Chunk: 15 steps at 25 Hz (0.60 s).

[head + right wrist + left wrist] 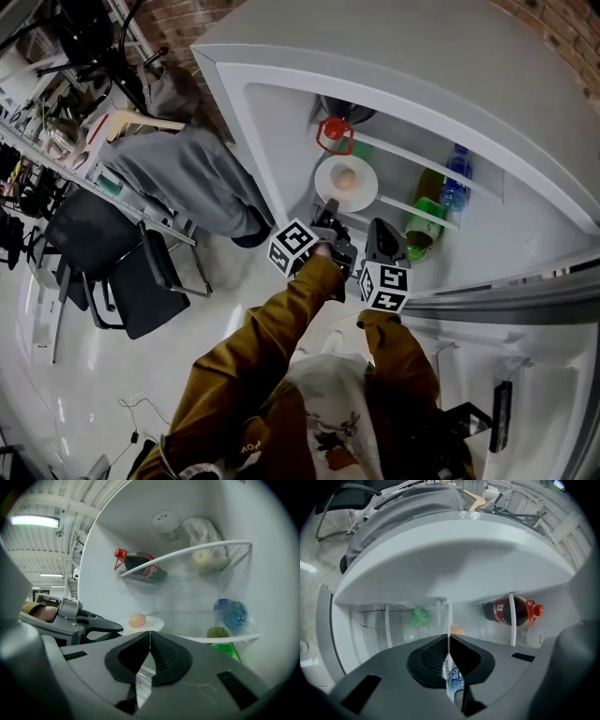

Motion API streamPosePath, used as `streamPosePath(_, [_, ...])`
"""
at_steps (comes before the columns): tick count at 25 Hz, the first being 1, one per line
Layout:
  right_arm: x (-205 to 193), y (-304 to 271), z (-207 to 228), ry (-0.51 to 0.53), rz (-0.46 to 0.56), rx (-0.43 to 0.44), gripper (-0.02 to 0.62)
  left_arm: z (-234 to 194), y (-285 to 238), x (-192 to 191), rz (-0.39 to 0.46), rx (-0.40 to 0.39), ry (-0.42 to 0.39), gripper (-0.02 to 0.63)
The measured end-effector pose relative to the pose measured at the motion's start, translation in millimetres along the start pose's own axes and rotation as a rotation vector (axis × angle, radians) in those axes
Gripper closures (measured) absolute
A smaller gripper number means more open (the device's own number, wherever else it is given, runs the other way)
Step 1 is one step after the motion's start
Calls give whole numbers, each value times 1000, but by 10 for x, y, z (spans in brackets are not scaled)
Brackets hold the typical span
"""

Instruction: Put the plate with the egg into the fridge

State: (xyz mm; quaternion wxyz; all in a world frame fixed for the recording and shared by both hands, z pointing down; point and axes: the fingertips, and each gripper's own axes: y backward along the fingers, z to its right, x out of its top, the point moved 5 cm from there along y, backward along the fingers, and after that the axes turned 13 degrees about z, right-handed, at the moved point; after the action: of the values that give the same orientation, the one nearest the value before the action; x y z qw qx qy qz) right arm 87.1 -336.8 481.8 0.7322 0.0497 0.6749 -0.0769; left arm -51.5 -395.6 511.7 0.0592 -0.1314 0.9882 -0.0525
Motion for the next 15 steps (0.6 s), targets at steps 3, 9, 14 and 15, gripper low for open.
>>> streamPosePath(3, [12, -16, 29, -2, 0, -9, 588, -3, -55, 17, 2, 0, -10, 584])
streamPosePath(9, [18, -52, 89, -3, 1, -22, 588, 15, -148, -11, -5, -4, -14, 584])
streamPosePath(14, [29, -70, 100, -3, 3, -24, 588, 4, -237, -16, -5, -4, -25, 584])
streamPosePath(15, [35, -75, 103, -2, 4, -25, 588, 3, -259, -11, -6, -4, -28, 585])
